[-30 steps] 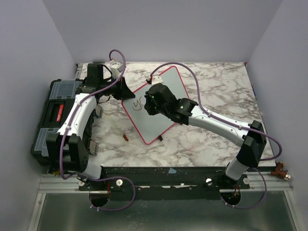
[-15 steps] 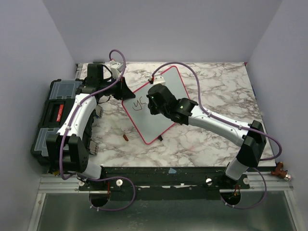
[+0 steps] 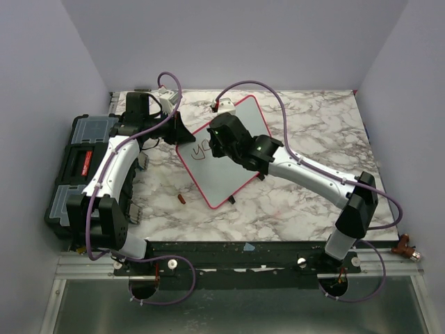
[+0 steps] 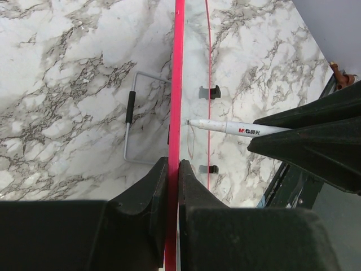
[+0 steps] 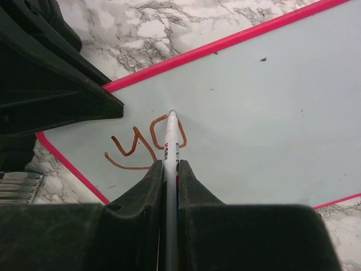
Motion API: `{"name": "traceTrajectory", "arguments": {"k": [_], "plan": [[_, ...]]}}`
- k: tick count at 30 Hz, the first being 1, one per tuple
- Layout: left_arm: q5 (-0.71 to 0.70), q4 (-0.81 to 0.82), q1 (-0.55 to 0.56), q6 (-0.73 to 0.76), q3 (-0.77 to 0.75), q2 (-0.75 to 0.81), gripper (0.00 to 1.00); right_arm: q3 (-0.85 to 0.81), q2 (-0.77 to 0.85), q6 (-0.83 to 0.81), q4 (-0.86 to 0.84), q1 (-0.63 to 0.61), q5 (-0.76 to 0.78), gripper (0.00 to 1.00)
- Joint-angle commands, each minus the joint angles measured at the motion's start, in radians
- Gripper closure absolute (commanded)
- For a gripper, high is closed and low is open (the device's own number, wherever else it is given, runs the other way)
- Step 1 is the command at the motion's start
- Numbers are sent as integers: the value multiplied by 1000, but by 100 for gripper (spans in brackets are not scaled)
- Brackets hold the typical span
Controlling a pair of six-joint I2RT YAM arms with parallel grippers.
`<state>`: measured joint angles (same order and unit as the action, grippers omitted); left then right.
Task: Write a sentence on the whiteboard
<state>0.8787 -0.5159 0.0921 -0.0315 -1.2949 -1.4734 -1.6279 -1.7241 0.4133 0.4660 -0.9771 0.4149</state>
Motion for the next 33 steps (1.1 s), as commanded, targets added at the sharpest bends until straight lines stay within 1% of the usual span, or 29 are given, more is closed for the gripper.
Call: {"name": "traceTrajectory", "arguments": {"k": [1, 14, 18, 27, 31, 33], "plan": [[-18, 21, 5, 36, 9, 38, 100, -40, -30, -17, 5, 0, 3, 99], [-20, 14, 4, 36, -4, 29, 100, 35, 17, -5, -9, 0, -98, 99], [-18, 17, 3, 36, -3, 25, 100, 67, 48, 3, -45, 0, -132, 99], [-30, 33, 3, -1, 0, 35, 100, 115, 158, 15, -82, 0, -71, 99], [-29, 36, 3, -6, 0, 37, 100, 138, 184, 9, -95, 4, 1, 99], [-22, 39, 3, -5, 0, 39, 100, 141, 184, 9, -95, 18, 3, 99]]}}
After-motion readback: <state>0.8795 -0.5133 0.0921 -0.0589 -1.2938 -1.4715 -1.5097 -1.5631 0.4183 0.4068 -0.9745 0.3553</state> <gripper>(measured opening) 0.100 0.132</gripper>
